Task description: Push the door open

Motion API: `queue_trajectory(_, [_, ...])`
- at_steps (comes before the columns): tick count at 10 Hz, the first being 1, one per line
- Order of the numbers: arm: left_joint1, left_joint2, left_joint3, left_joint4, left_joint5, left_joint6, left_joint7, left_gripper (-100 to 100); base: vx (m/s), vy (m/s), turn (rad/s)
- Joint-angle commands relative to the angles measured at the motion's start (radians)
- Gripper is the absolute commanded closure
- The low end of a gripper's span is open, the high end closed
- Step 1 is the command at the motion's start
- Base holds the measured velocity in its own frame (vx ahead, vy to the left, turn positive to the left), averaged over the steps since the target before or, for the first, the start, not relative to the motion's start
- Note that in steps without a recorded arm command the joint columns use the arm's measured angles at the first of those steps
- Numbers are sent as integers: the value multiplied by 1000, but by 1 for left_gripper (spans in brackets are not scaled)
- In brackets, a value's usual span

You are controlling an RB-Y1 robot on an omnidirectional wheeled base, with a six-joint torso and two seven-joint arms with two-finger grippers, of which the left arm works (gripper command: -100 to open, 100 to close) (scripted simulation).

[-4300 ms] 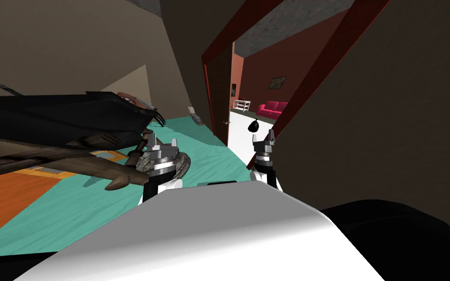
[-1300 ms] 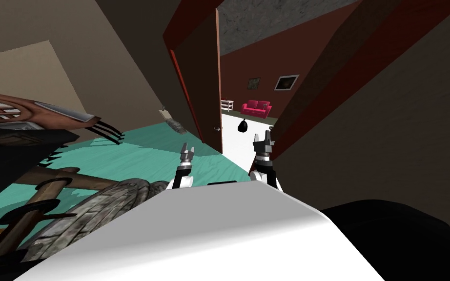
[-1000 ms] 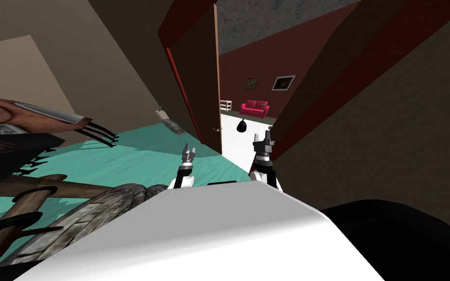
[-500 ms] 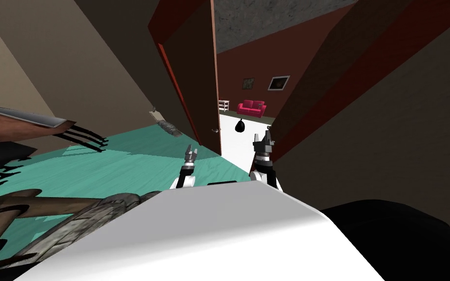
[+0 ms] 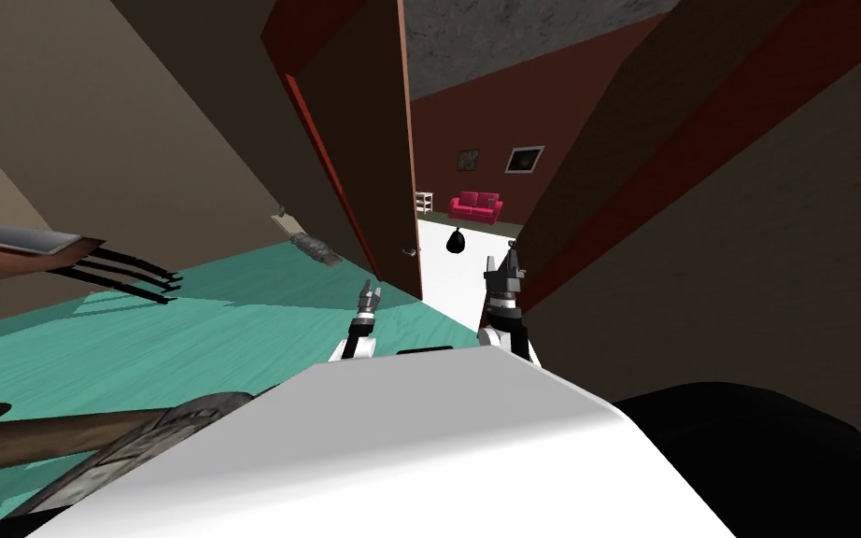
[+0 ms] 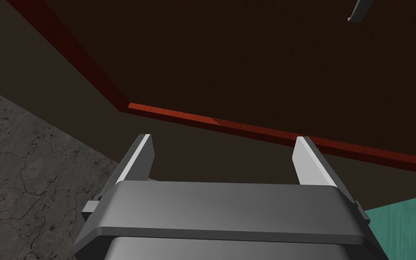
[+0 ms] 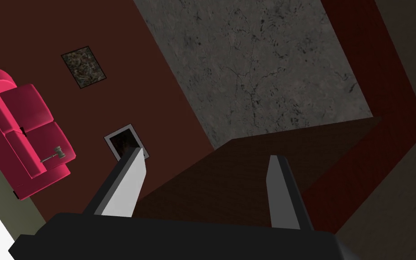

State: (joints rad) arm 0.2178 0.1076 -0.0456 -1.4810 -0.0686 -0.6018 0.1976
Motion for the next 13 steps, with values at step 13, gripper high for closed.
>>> queue_trajectory(13, [-107,-8,-23,273,-60,-65,7,-100,87,73,-95])
